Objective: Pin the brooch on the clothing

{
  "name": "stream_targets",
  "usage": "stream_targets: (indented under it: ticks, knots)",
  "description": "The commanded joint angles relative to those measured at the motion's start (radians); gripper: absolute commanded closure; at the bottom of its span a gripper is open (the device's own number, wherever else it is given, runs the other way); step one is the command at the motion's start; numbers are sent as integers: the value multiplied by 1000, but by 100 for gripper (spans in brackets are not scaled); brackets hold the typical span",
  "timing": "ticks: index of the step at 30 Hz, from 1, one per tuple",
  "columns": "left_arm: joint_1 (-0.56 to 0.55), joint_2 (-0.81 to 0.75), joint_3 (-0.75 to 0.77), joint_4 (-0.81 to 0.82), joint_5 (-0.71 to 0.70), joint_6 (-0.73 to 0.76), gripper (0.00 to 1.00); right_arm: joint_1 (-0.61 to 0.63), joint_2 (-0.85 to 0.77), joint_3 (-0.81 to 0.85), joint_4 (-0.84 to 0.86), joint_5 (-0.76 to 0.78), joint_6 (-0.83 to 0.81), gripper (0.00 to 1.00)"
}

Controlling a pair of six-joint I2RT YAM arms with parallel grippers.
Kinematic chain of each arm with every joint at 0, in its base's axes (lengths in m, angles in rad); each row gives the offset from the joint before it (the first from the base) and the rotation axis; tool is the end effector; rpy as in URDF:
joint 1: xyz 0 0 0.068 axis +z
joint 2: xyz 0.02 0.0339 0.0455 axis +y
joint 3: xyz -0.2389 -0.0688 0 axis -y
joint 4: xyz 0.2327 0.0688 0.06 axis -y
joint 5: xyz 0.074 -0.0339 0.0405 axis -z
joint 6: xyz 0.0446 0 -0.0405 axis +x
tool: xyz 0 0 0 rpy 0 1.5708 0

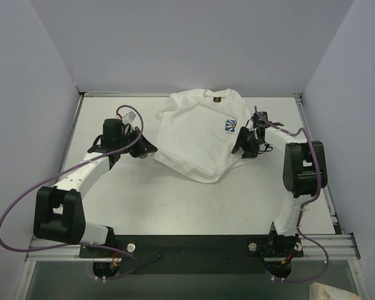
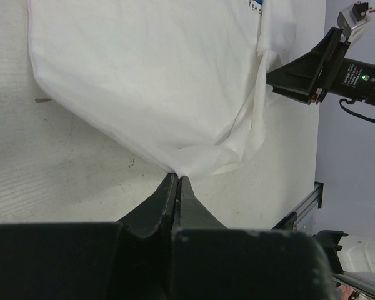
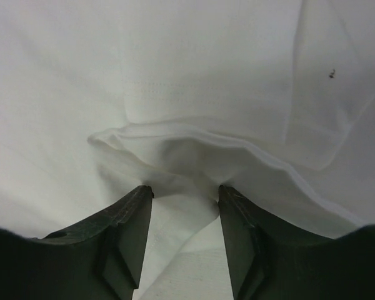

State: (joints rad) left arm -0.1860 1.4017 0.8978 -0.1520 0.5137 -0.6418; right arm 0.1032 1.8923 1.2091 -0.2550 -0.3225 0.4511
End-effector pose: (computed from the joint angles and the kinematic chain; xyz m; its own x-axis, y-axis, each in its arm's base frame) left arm 0.2927 -0.0774 0.2204 -0.8056 -0.3789 -0.4554 0.0768 0.6954 -0.7145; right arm 0.3791 0.0535 0.1460 -0.8458 0.3281 -0.4207 0.0940 0.8679 0.4878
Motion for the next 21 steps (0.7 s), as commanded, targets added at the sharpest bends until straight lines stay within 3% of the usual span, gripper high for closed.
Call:
stream_targets:
  ticks: [1,3,4,12,21]
  knots:
    - [10,-27,1,52,22,18,100,-3,28,-8,20,-64,17,61]
    - [8,-27,3,51,19,19,100,-3,24,-16,23,-72,23,78]
    - [8,-26,6,49,20,19,100,-3,15,-19,19,-72,27,80]
    - [8,-35,30,23,11,31,100,-3,-183,-46,-70,16,54,86]
    - [8,-50,147,-38,-6,67,100,-3,-410,59,-184,71,51,88]
